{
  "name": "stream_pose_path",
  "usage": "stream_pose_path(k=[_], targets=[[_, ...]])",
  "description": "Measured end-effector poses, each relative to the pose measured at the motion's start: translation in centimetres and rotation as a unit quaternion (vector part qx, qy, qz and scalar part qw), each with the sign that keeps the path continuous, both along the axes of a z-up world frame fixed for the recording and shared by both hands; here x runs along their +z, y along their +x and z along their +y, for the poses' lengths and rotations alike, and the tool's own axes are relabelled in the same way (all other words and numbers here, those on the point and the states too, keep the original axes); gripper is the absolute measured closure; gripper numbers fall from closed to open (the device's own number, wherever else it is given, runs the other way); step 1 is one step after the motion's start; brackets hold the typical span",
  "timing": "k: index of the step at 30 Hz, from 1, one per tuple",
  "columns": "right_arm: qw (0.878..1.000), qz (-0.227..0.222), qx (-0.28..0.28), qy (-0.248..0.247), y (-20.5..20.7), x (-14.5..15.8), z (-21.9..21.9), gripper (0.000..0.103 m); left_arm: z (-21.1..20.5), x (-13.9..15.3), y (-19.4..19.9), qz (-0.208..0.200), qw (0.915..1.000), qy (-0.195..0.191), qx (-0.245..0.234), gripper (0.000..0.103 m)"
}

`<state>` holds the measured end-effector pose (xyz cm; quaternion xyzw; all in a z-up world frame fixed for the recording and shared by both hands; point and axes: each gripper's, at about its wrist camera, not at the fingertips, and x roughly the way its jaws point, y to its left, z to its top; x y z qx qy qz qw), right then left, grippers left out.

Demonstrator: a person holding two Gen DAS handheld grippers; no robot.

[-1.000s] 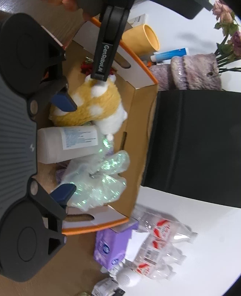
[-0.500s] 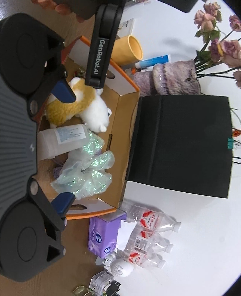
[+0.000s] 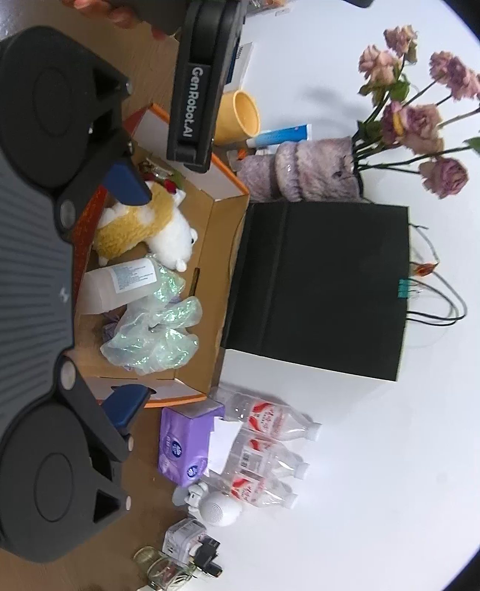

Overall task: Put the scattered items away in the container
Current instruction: 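Raise both open grippers out of the box and back toward the table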

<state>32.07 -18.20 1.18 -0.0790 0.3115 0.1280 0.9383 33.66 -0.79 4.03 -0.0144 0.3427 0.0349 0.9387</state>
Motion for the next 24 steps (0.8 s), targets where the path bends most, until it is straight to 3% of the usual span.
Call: stream_pose_path(k=[10,16,24], targets=[[0.998,-0.058,0.006,0.016,-5.3,3.8,-2.0,0.0,0.0,3.7,-6.2,-0.082,0.9965,0.002,-0.018,0.0],[0.995,-0.096,0.012,0.031,-9.3,6.2,-4.0,0.0,-0.5,5.7,-10.9,-0.135,0.9901,0.0,-0.04,0.0],[0.988,-0.153,-0.005,0.023,-14.1,6.7,-6.9,0.0,-1.2,6.3,-16.3,-0.177,0.9818,0.003,-0.07,0.0]])
